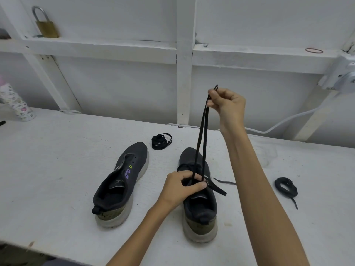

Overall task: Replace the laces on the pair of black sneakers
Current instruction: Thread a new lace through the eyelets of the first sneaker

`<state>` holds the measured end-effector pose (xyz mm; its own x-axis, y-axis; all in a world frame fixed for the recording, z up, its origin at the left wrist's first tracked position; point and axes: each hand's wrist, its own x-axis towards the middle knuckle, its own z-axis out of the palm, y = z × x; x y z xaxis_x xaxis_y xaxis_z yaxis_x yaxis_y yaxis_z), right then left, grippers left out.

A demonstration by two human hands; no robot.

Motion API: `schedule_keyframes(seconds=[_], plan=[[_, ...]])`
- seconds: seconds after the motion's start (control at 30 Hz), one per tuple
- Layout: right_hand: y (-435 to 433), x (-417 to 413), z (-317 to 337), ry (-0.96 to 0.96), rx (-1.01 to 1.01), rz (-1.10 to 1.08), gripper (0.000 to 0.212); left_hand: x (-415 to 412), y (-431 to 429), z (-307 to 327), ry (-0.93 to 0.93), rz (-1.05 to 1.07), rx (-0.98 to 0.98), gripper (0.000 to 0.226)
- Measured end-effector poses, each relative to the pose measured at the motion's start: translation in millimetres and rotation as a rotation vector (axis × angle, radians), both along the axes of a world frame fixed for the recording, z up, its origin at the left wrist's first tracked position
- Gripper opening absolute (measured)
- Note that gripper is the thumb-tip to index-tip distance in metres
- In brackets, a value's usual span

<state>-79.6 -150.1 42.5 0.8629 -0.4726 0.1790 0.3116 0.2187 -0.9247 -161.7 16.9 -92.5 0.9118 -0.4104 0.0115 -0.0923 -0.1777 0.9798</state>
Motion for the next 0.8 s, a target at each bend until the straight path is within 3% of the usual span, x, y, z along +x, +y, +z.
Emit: schedule_keyframes(seconds=[0.13,0.23,0.4,0.47,0.67,0.8], plan=[[-1.5,16.8,-22.0,0.098,-0.093,-0.005,0.010,5.1,-1.2,1.3,0.019,0.009,0.023,0.008],[-14.4,6.1,-42.1,0.328,-0.309,0.091,0.036,3.7,-0.8,-2.2,0.015,0.008,0.010,0.008],[-29.1,-55.4,-57.6,0.757,-0.737,0.497,0.040,3.2,0.1,-6.7,0.006,0.014,-0.008,0.010],[-24.9,-74.7,-67.1,0.847,-0.815,0.642,0.044,3.6,-0.3,-6.8,-0.012,0.016,0.003,0.007],[-0.9,-90.4,-84.6,0.630,-0.590,0.460,0.023,3.6,-0.4,-6.6,-0.066,0.027,0.035,0.013],[8.5,-86.9,-80.2,0.572,-0.511,0.508,0.014,4.8,0.0,-5.9,-0.079,0.013,0.055,0.019]])
